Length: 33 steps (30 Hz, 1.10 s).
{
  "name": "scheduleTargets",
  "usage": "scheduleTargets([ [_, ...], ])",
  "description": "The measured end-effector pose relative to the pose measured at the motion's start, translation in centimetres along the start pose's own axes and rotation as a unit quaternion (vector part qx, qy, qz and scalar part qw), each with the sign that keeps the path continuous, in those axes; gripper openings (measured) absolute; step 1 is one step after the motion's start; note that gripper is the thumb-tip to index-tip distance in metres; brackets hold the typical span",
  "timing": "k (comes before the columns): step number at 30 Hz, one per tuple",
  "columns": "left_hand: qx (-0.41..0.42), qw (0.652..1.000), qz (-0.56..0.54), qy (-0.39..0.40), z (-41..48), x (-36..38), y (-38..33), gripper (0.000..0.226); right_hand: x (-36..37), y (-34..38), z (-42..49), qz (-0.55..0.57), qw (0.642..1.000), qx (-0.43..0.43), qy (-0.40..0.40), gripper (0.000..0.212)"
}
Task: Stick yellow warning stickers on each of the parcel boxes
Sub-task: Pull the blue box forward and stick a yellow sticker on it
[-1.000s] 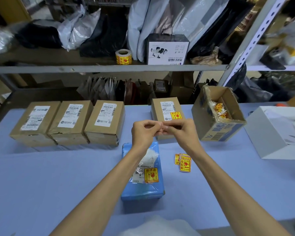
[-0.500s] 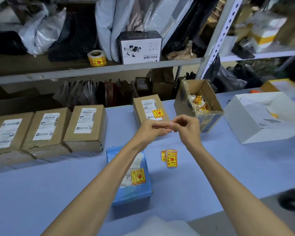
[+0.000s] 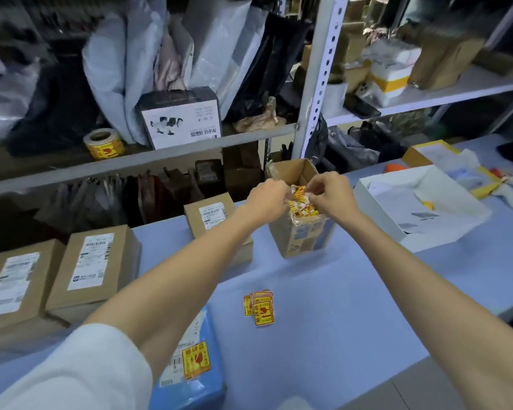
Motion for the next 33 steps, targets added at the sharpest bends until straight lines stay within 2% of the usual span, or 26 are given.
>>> scheduleTargets([
  [4,-0.025,0.999,0.016,0.021,2.8,0.4,0.1,0.024,-0.2,-1.3,3.5,-0.038,0.999,0.004,0.01,0.028],
  [10,-0.059,0.998,-0.003,0.012,3.1,0.7,1.3,0.025,0.8,-2.0,5.0,-0.025,0.999,0.015,0.023,0.027],
  [15,-0.104,0.993,-0.052,-0.016,-0.1,0.7,3.1,0.024,3.1,0.0,2.4,-0.014,0.998,-0.008,0.053,0.022],
  [18,-0.153,0.983,-0.094,-0.042,-4.6,1.4,5.4,0.025,6.7,2.6,-0.9,-0.011,0.994,-0.032,0.103,0.023],
  [21,-0.215,0.963,-0.15,-0.06,-10.7,3.5,8.0,0.022,11.1,5.4,-5.6,0.009,0.986,-0.043,0.159,0.022],
  [25,-0.303,0.932,-0.19,-0.058,-19.7,6.7,9.9,0.02,18.0,7.0,-13.2,0.02,0.962,-0.032,0.27,0.016],
  [27,-0.338,0.918,-0.192,-0.076,-23.3,7.4,10.8,0.029,20.9,7.2,-16.1,-0.002,0.953,-0.031,0.301,0.022],
  [30,-0.398,0.905,-0.128,-0.083,-28.0,7.6,12.4,0.043,23.6,7.3,-19.0,-0.025,0.949,-0.007,0.313,0.035],
  [33,-0.517,0.846,-0.123,-0.031,-33.0,9.0,14.2,0.073,24.2,7.2,-20.6,-0.009,0.956,0.032,0.292,0.043],
])
Point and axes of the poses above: each hand's wrist, its own z-axis towards the middle knuckle, its own x-axis out of the palm, y = z × x, the point moved 7 cm from there along z, towards the middle knuckle, and after that the axes turned 10 degrees about x, right-handed, at the moved point
